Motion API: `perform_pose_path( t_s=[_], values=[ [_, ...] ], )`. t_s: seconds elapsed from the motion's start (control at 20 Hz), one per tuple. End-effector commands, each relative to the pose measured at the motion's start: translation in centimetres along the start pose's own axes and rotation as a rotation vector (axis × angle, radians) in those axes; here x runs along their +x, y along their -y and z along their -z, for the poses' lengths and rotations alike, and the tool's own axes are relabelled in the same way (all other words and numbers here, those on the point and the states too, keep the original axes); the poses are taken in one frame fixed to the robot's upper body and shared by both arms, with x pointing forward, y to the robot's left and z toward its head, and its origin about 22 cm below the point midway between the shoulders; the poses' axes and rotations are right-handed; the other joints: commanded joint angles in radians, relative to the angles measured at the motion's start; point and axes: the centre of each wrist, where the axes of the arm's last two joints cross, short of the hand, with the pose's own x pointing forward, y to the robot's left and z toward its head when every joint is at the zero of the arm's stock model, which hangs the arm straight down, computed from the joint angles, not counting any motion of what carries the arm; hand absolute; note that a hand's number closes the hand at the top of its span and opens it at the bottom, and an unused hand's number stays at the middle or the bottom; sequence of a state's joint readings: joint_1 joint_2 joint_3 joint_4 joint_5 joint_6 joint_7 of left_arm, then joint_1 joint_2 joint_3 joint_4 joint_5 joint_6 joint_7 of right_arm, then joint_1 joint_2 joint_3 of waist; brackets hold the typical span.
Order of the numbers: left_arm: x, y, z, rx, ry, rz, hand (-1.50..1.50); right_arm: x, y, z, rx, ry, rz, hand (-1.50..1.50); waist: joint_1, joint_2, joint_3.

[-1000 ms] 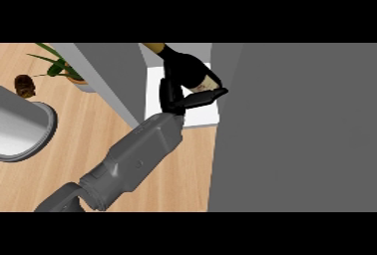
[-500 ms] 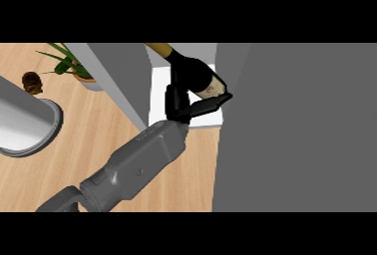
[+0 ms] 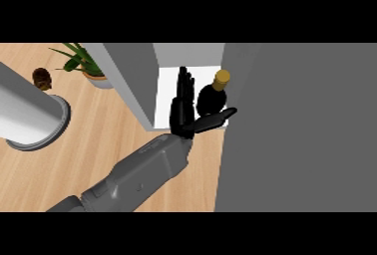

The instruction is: Pick up the wine, place it into the cabinet and close the cabinet

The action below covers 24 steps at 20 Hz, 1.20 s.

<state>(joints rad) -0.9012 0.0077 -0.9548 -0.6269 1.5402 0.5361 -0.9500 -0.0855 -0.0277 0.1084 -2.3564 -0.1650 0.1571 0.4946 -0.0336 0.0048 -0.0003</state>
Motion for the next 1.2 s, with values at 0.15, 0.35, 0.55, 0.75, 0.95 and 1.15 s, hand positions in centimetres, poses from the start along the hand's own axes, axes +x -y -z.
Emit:
perform_pose_path(
  t_s=[0.15, 0.35, 0.55, 0.75, 0.95, 1.15],
  values=[
    [-1.3, -1.5, -1.7, -0.017, 0.046, 0.001, -1.50, -0.8, 0.8, 0.8, -0.028, 0.007, -0.017, -1.50, 0.030, -0.004, 0.000],
    [-0.1, 0.3, -2.6, -0.061, 0.046, -0.020, -1.50, -0.6, 0.8, 0.9, -0.041, -0.011, -0.022, -1.50, 0.033, -0.005, 0.000],
    [1.3, -1.4, -4.1, -0.119, 0.035, -0.042, -1.50, 0.2, 0.6, -1.7, -0.021, -0.011, -0.002, -1.50, 0.034, -0.008, 0.001],
    [3.0, -2.6, -6.1, -0.197, 0.041, -0.048, -1.50, 1.0, 0.5, -0.3, -0.066, -0.001, -0.016, -1.50, 0.042, -0.009, 0.000],
    [4.9, -6.1, -6.0, -0.247, 0.051, -0.034, -1.50, 0.3, 2.3, 0.4, -0.069, 0.021, -0.051, -1.50, 0.044, -0.007, 0.001],
    [7.6, -6.1, -8.2, -0.267, 0.033, -0.039, -1.50, 1.3, 0.9, -1.5, -0.026, -0.004, -0.026, -1.50, 0.040, -0.009, 0.001]
  ],
)
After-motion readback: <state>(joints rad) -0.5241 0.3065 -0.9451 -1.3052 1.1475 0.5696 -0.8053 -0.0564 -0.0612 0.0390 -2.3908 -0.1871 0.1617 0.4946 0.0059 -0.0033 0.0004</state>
